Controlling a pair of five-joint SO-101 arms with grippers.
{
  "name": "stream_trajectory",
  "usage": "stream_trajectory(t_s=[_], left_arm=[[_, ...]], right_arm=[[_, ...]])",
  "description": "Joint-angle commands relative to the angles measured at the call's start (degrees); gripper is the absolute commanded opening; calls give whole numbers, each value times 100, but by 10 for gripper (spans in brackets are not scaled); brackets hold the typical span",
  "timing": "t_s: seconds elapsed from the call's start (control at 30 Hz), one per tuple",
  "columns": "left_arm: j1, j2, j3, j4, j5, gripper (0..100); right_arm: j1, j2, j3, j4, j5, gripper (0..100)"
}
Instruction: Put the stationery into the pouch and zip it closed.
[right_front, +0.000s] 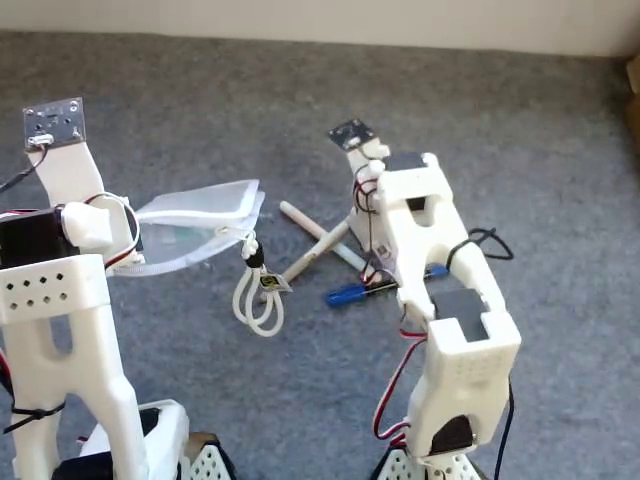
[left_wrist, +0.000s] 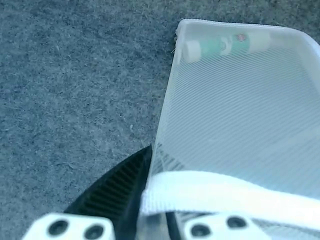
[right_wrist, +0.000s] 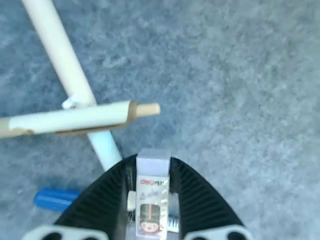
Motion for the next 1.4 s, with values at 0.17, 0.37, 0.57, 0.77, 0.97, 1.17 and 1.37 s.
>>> stream_trajectory(t_s=[0.17, 0.37, 0.57, 0.77, 0.97, 1.17, 1.37], left_arm=[[-84, 22, 31, 26, 44, 7], [-84, 22, 31, 18, 44, 7], [-84, 22, 31, 18, 44, 7], [-75, 22, 22, 18, 53, 7], [4, 22, -4, 26, 53, 7], [418, 22, -22, 26, 53, 7], [629, 22, -31, 0, 53, 7]], right_arm=[[-4, -1411, -312, 804, -53, 4], [-4, -1947, -303, 1235, -53, 4], [-127, -2712, 207, 1349, -53, 4], [-462, -3960, 892, 1349, -53, 4], [-716, -4971, 1305, 1358, -53, 4], [-822, -5877, 1358, 1358, -607, 4], [-831, -6536, 1358, 1358, -1415, 4]])
